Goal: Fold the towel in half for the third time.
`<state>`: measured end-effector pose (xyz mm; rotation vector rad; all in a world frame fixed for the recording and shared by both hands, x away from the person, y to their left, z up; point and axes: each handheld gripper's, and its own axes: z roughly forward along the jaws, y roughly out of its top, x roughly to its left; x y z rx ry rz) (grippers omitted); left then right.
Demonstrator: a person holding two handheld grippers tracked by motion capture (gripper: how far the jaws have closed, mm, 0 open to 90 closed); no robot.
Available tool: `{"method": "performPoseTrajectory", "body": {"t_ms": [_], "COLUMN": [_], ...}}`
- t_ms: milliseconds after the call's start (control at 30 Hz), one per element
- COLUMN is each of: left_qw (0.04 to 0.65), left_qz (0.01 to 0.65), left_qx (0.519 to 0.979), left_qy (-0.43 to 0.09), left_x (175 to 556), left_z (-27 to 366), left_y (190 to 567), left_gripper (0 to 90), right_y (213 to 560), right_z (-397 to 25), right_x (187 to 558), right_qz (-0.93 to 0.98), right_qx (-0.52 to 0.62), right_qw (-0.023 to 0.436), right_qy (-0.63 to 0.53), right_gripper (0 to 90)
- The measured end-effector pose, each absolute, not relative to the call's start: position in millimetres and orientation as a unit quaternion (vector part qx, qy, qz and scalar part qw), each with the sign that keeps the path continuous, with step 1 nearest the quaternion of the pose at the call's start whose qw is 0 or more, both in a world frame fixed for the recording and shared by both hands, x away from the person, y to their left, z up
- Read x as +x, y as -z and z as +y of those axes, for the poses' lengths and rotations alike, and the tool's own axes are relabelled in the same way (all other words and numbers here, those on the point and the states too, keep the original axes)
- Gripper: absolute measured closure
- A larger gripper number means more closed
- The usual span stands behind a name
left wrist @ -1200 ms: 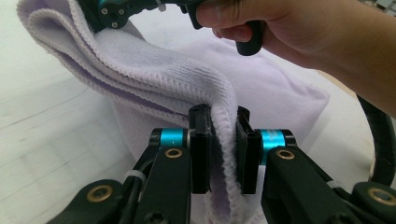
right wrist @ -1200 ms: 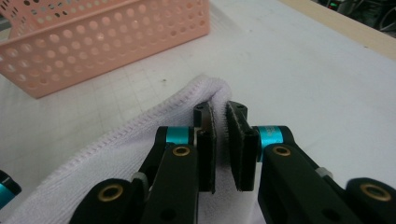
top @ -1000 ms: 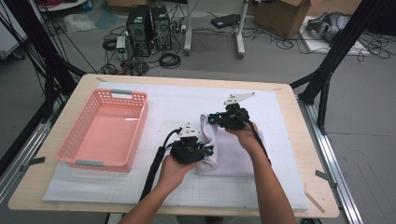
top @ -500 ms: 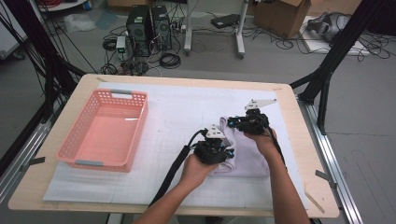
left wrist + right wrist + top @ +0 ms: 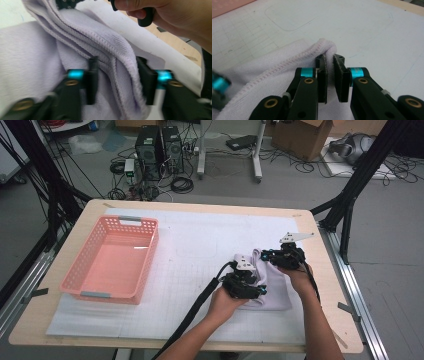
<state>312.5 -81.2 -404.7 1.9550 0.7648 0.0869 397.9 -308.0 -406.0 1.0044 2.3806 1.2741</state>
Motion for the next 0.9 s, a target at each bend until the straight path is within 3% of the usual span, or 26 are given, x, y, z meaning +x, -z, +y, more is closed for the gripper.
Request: {"method": "performPoseTrajectory", "body": {"t_ms": [233,433,767,900], "left_qw": [0.522,0.52,0.538,0.542], "left_qz": [0.325,0.353,0.343,0.349], "left_qx": [0.783,0.767,0.754,0.749], "left_qy": [-0.094,-0.131,-0.156,-0.156], "left_x": [310.9,314.7,312.6,311.3], "left_z": [-26.5,19.3,60.0,67.6], "left_y": [393.0,407.0,420.0,423.4], "left_gripper": [31.9,31.6,30.8,29.2], "right_y": [410.3,409.2,391.6,389.4], "right_z": [-313.7,-338.3,-358.8,-350.7], "right_x": [395.4,381.3,336.4,308.7], "right_qz": [0.818,0.78,0.764,0.765], "right_qx": [0.356,0.423,0.452,0.442], "right_qw": [0.138,0.155,0.206,0.195], "right_qy": [-0.431,-0.434,-0.412,-0.426], "right_gripper": [79.4,62.3,62.2,60.2]}}
